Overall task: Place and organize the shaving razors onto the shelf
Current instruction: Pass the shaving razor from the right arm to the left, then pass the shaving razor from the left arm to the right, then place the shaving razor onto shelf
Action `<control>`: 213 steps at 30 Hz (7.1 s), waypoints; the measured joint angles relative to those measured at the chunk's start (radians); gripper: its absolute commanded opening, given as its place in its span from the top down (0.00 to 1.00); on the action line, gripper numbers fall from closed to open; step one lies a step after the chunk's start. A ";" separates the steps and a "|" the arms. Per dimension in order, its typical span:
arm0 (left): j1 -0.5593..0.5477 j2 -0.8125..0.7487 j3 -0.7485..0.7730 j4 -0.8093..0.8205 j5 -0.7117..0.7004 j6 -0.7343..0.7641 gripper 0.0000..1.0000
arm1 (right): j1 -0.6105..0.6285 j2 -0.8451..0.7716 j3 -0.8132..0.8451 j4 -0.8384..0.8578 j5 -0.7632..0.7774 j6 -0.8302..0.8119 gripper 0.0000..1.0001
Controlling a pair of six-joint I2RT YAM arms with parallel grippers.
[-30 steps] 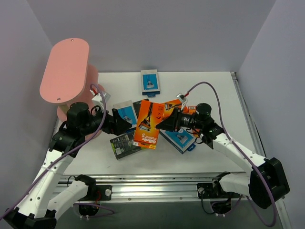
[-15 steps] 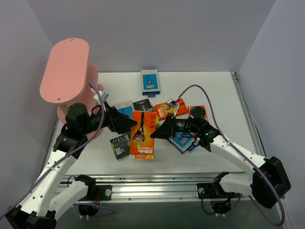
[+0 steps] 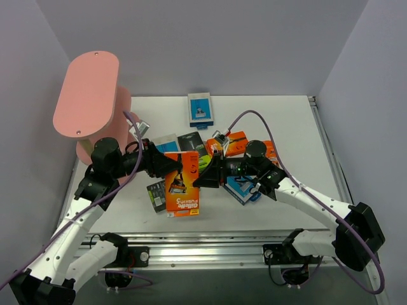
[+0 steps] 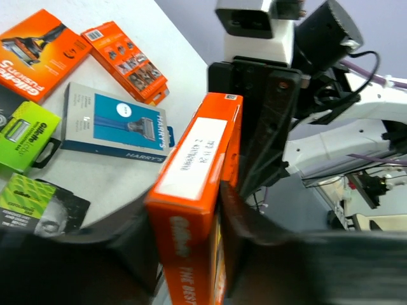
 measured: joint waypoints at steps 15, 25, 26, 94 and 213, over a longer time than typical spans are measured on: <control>-0.002 -0.054 0.023 -0.131 -0.130 -0.022 0.98 | -0.050 -0.020 0.042 -0.079 0.065 -0.064 0.24; 0.004 -0.162 0.034 -0.123 -0.456 -0.190 0.98 | -0.124 -0.119 -0.068 0.045 0.231 0.098 0.23; 0.004 -0.177 0.028 -0.105 -0.490 -0.211 0.98 | -0.120 -0.119 -0.090 0.072 0.253 0.125 0.23; 0.010 -0.231 0.455 -0.425 -1.193 0.028 0.06 | 0.088 0.558 0.766 0.264 0.437 0.427 1.00; 0.411 0.497 0.824 -0.392 -0.865 0.335 0.43 | 0.070 1.189 1.541 0.024 0.364 0.594 0.22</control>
